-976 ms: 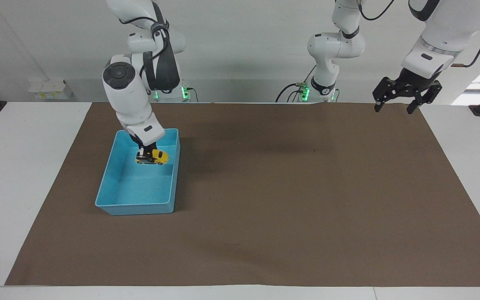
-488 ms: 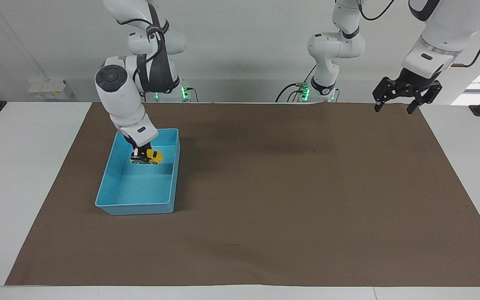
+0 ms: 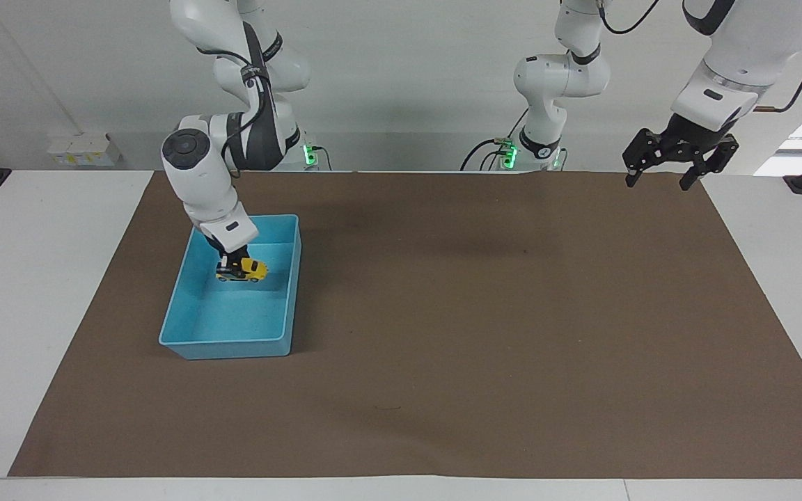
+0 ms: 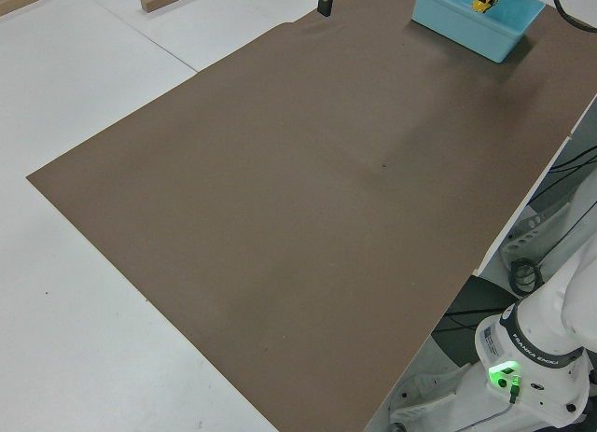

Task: Wind up and store yellow beetle car
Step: 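Lift the car into the blue bin and open the right gripper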

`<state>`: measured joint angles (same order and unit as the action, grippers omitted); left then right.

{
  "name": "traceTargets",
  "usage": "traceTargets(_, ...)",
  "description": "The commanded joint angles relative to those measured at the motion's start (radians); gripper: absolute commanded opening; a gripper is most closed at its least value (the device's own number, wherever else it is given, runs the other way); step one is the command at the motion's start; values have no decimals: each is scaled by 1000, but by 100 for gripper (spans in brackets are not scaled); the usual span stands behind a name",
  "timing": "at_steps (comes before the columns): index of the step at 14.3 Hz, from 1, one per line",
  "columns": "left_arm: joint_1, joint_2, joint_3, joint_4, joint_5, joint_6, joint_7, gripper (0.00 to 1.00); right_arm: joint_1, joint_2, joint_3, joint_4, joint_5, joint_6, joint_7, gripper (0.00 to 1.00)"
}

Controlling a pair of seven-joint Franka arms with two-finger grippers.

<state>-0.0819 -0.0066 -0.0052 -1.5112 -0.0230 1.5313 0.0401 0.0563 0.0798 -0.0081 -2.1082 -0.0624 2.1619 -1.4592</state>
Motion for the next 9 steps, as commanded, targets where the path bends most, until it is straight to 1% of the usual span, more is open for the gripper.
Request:
traceTargets(1,11,-15,-7,-12,-3,-11,-8,100,-22,9,11,-50,-11,68,-24,0)
traceTargets(9,11,-15,-7,-11,-3,-11,-8,100,-26,61,10,-75,-11,134,-30,0)
